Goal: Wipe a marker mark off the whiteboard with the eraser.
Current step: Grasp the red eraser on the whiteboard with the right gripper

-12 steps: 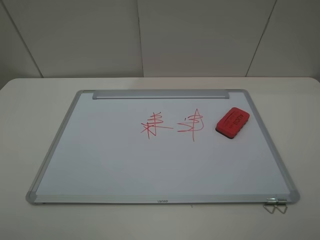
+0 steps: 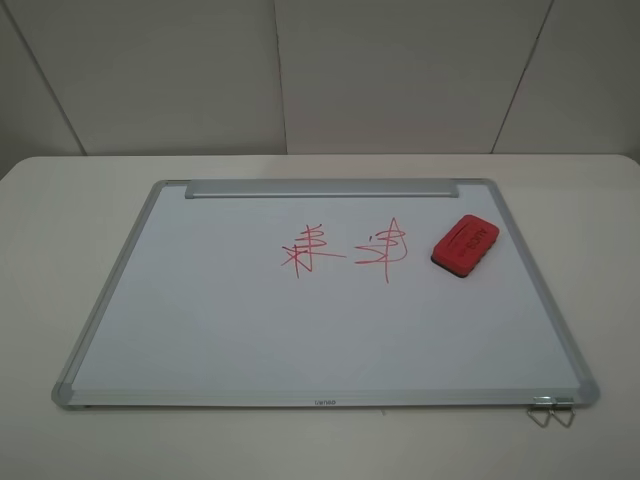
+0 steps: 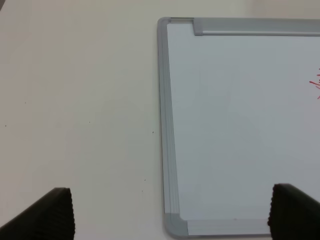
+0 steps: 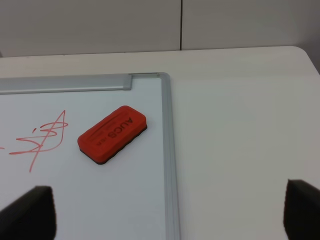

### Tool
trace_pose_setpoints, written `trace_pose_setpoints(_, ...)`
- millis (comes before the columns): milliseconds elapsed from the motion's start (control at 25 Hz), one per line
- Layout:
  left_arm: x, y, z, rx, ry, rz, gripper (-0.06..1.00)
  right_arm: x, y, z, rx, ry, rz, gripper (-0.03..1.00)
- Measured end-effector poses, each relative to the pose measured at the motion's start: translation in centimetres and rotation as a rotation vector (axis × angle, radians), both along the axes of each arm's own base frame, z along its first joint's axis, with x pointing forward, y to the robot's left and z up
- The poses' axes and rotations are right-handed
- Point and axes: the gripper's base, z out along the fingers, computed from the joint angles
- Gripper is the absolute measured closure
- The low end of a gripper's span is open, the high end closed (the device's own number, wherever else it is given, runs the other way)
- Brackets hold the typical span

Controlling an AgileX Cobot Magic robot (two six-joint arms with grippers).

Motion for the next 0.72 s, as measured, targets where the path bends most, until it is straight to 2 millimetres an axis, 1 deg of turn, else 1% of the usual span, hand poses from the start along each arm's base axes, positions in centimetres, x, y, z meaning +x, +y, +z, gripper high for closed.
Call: trace_pose_setpoints(720,0.00,0.00,0.00,0.000,0.000,0.000,0.17,0.00,0.00,0.00,0.000,0.000,0.000,0.14)
